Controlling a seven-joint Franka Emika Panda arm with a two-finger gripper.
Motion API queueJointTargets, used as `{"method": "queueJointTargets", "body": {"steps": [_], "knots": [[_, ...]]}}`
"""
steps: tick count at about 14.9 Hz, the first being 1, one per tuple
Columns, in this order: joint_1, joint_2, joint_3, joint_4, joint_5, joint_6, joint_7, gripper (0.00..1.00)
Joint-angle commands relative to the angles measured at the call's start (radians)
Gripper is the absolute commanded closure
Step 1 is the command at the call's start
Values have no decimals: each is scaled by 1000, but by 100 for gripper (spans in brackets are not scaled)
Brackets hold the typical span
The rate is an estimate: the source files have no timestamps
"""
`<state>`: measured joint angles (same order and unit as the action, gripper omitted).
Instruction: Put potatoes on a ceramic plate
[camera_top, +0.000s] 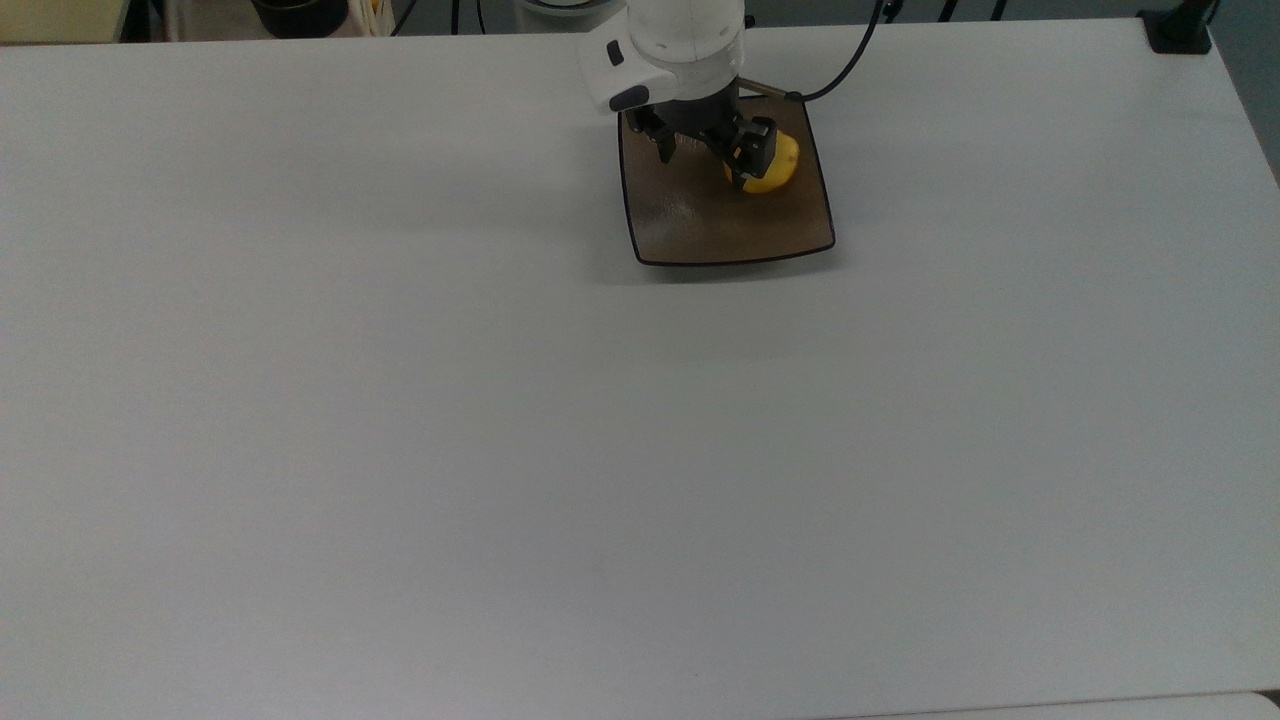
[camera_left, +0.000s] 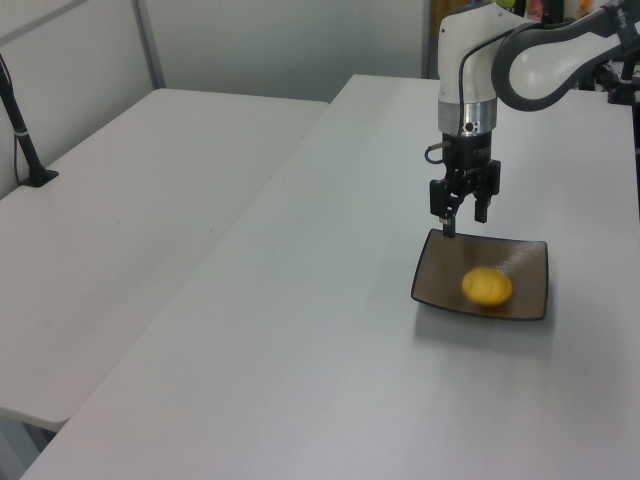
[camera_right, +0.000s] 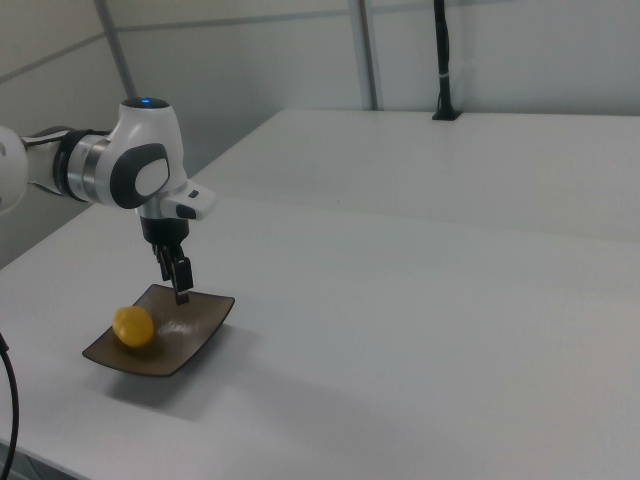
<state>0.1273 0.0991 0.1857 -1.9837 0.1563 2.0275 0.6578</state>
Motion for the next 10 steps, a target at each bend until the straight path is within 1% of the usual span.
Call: {"method": "queueJointTargets", "body": {"steps": [1, 2, 3, 4, 7, 8, 10], "knots": [[0, -7, -2, 14, 9, -7, 17, 13], [0, -13, -2, 20, 9, -21, 13, 10], [-8, -18, -2, 37, 2, -57, 0, 6], [-14, -21, -3, 58, 0, -106, -42, 0], [-15, -53, -3, 106, -4, -229, -321, 0], [-17, -76, -3, 111, -20, -234, -402, 0], [-29, -114, -5, 109, -78, -237, -498, 0]]}}
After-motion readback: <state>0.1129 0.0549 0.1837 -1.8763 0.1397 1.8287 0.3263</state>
